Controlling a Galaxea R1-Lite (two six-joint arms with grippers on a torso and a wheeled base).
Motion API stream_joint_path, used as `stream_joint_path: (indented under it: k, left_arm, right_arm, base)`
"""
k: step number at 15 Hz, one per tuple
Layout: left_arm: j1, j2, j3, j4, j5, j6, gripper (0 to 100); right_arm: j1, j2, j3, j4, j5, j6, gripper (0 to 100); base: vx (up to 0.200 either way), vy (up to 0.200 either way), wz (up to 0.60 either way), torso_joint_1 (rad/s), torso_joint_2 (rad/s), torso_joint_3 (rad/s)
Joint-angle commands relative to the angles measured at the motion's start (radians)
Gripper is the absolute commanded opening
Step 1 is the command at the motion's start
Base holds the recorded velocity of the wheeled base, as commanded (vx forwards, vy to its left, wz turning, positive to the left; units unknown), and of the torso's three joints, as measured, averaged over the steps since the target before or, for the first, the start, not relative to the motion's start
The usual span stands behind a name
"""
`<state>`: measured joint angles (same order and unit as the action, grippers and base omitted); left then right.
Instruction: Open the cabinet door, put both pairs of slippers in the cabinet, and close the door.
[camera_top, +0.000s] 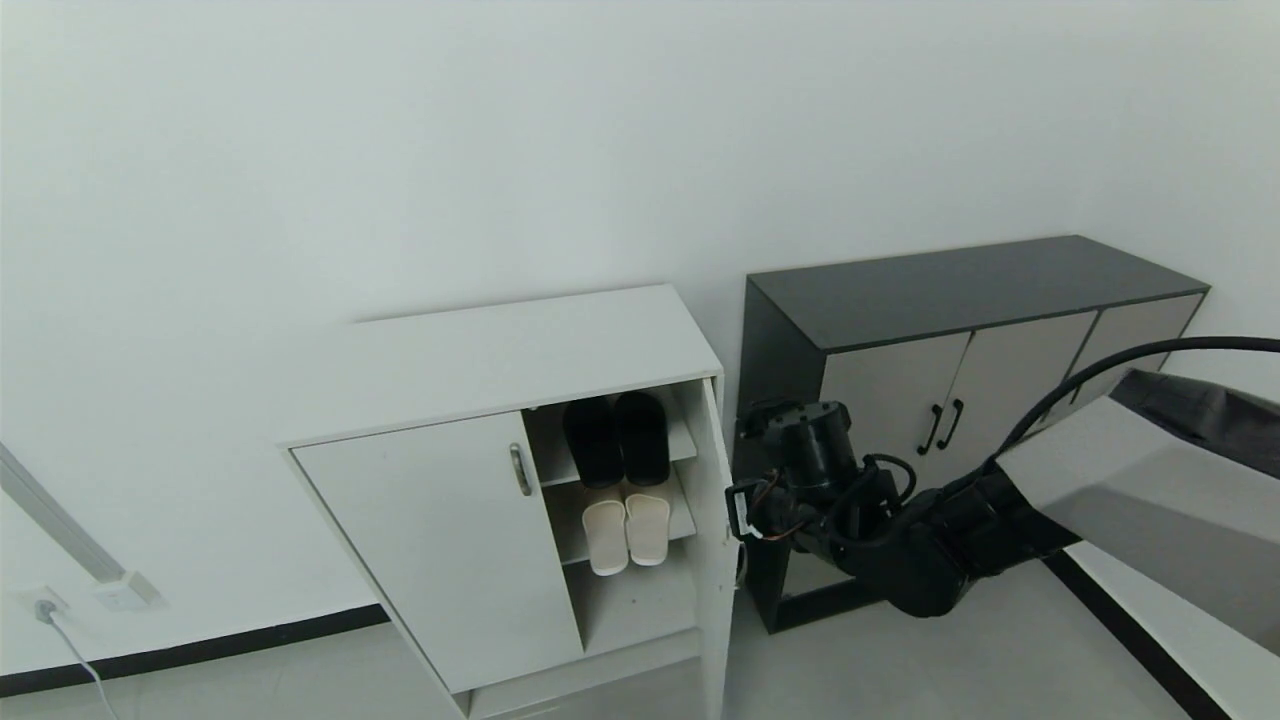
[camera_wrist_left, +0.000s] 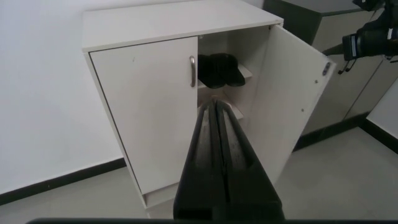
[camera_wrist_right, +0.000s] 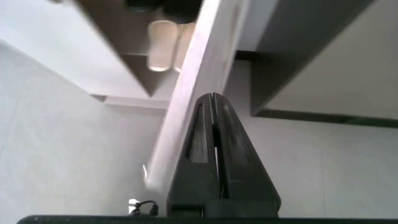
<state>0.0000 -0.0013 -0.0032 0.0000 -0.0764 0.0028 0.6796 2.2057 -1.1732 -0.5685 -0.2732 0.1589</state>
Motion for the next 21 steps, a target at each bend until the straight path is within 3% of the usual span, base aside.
stream_joint_path:
  k: [1,10,12,18,21]
  left_arm:
    - [0.0,0.001,0.0,0.0,0.0,0.0,0]
    - [0.0,0.001,0.0,0.0,0.0,0.002,0]
    - [0.0,0.001,0.0,0.0,0.0,0.0,0]
    - [0.0,0.001,0.0,0.0,0.0,0.0,0]
    - [0.002,0.001,0.0,0.0,0.0,0.0,0]
  right_arm:
    - [0.021,-0.037,0.023,-0.004,0.002,0.001,0]
    - [0.043,-0.126,0.303,-0.251,0.011,-0.013,0]
    - [0.043,-0.121,0.313,-0.263,0.009,-0.015,0]
    - [0.049,-0.126,0.348,-0.264,0.057,-0.012,0]
    - [0.043,-0.127,0.368,-0.269,0.092,-0.013,0]
  base:
    - [0.0,0.0,0.0,0.0,0.0,0.0]
    - [0.0,0.0,0.0,0.0,0.0,0.0]
    - [0.0,0.0,0.0,0.0,0.0,0.0]
    - [0.0,0.0,0.6,0.004,0.0,0.004]
    - [0.0,0.0,0.0,0.0,0.0,0.0]
